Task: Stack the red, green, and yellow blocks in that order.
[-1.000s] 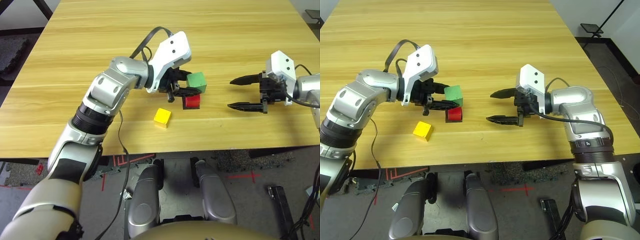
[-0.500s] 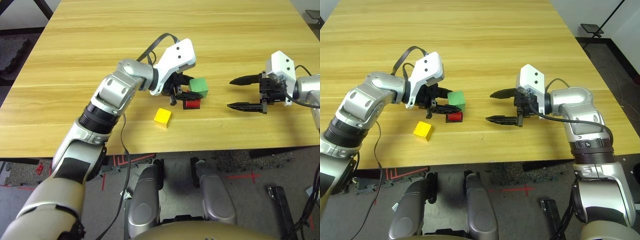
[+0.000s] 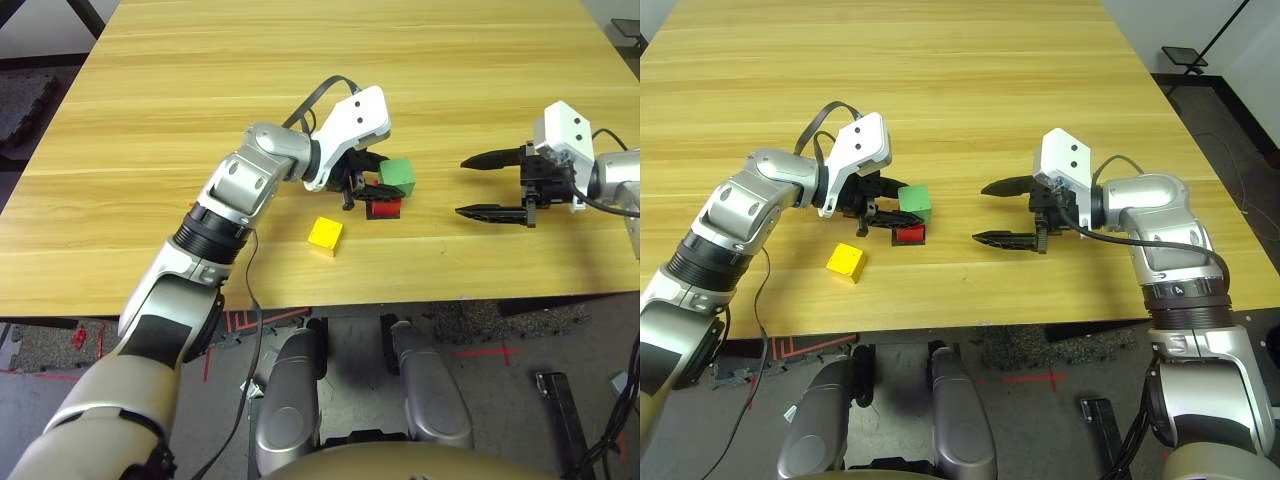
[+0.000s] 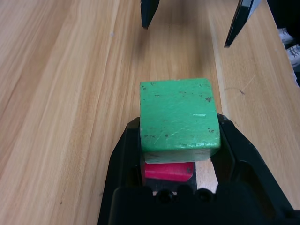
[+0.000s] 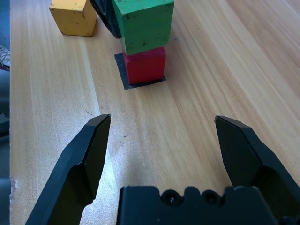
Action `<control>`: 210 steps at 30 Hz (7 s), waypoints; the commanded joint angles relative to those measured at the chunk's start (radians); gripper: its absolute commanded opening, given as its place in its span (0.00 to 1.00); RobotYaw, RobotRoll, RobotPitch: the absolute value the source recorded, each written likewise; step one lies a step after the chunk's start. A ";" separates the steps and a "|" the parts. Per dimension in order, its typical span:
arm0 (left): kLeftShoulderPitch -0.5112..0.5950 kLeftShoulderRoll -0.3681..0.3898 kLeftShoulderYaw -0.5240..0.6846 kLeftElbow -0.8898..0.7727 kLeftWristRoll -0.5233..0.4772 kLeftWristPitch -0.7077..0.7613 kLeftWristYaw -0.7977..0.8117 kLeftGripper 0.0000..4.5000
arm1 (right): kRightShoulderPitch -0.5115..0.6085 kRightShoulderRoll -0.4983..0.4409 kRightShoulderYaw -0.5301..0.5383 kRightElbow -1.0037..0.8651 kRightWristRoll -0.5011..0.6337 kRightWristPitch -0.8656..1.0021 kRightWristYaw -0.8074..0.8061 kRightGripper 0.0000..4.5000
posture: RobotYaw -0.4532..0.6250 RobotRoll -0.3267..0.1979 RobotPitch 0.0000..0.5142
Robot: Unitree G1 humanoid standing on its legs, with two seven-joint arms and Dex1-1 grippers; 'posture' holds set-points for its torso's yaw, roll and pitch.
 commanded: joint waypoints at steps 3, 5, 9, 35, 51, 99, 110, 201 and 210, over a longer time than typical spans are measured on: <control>0.017 -0.004 -0.001 0.010 0.014 -0.019 -0.012 0.46 | 0.008 -0.006 -0.008 -0.011 0.008 0.005 0.001 1.00 | 0.62 0.79 0.49; 0.025 -0.008 -0.003 0.009 0.016 -0.026 -0.017 0.46 | 0.005 -0.005 -0.007 -0.011 0.007 0.005 0.001 1.00 | 0.62 0.79 0.49; 0.034 -0.015 -0.002 0.020 0.026 -0.040 -0.019 0.46 | 0.006 -0.005 -0.007 -0.017 0.008 0.007 0.002 1.00 | 0.62 0.78 0.49; 0.015 -0.017 0.010 0.091 0.073 -0.083 -0.005 1.00 | 0.006 0.006 0.000 -0.028 0.011 0.019 0.004 1.00 | 0.63 0.78 0.49; 0.085 0.155 0.052 -0.135 0.033 0.074 -0.075 1.00 | 0.001 0.016 0.005 -0.019 0.005 0.015 0.008 1.00 | 0.64 0.78 0.50; 0.312 0.233 0.155 0.166 -0.034 -0.712 -0.461 1.00 | 0.009 0.043 0.009 0.019 -0.003 -0.005 -0.010 1.00 | 0.64 0.80 0.51; 0.248 0.167 0.141 0.338 0.025 -0.825 -0.454 1.00 | 0.027 0.035 0.004 -0.005 0.005 0.005 -0.015 1.00 | 0.63 0.78 0.50; -0.051 0.080 0.041 -0.074 -0.054 0.080 -0.111 0.45 | 0.078 0.061 0.000 -0.010 0.006 -0.013 -0.073 1.00 | 0.61 0.86 0.51; -0.047 0.069 0.037 -0.003 -0.012 0.009 -0.112 0.45 | 0.077 0.060 0.000 -0.010 0.005 -0.012 -0.071 1.00 | 0.61 0.86 0.50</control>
